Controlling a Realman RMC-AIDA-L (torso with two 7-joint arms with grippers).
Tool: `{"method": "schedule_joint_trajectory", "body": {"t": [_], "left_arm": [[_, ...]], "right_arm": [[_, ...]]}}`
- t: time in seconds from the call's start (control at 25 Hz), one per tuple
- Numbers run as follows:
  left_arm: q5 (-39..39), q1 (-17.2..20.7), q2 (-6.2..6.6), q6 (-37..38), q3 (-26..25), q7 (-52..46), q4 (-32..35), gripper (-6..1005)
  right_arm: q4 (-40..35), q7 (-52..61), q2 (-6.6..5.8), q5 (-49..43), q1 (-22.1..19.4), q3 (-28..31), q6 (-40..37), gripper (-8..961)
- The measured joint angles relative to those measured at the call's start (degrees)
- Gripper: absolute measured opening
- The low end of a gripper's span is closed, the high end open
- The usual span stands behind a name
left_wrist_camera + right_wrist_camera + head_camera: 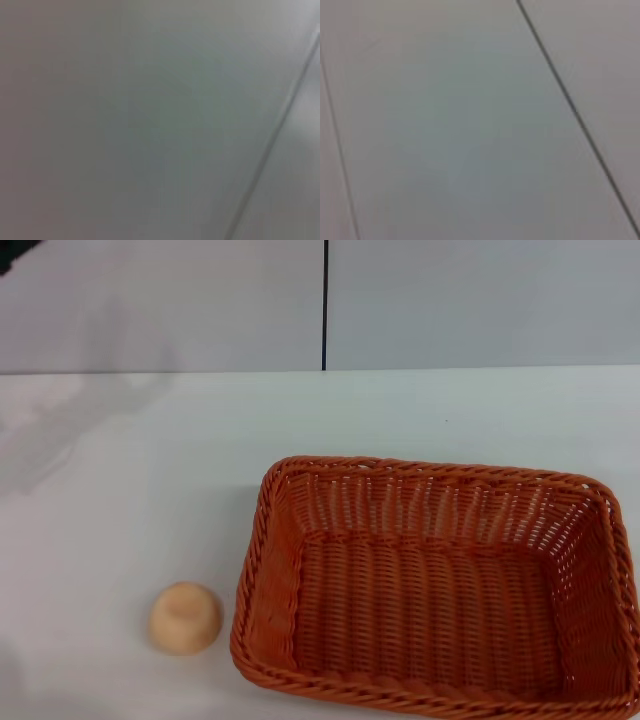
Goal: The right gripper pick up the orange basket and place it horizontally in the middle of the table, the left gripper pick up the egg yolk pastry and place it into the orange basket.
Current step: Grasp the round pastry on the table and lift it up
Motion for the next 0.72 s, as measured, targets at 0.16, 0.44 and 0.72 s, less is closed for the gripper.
{"method": "schedule_joint_trajectory", "body": {"t": [0.16, 0.44, 0.72], "left_arm": [[5.9, -2.5, 3.16, -1.9, 2.1, -3.8, -0.6, 825], [20.3, -4.3, 3.75, -12.7, 3.1, -8.9, -10.5, 825], [27.4, -3.4, 2.83, -18.0, 2.7, -9.7, -14.0, 824]], "right_arm": [[1.9, -2.1, -0.24, 0.1, -1.2, 1.5, 0.3, 564], [3.7, -4.2, -0.43, 0.0, -0.7, 2.1, 3.4, 564], [4.4, -4.2, -0.89, 0.2, 0.7, 2.8, 4.7, 564]]}}
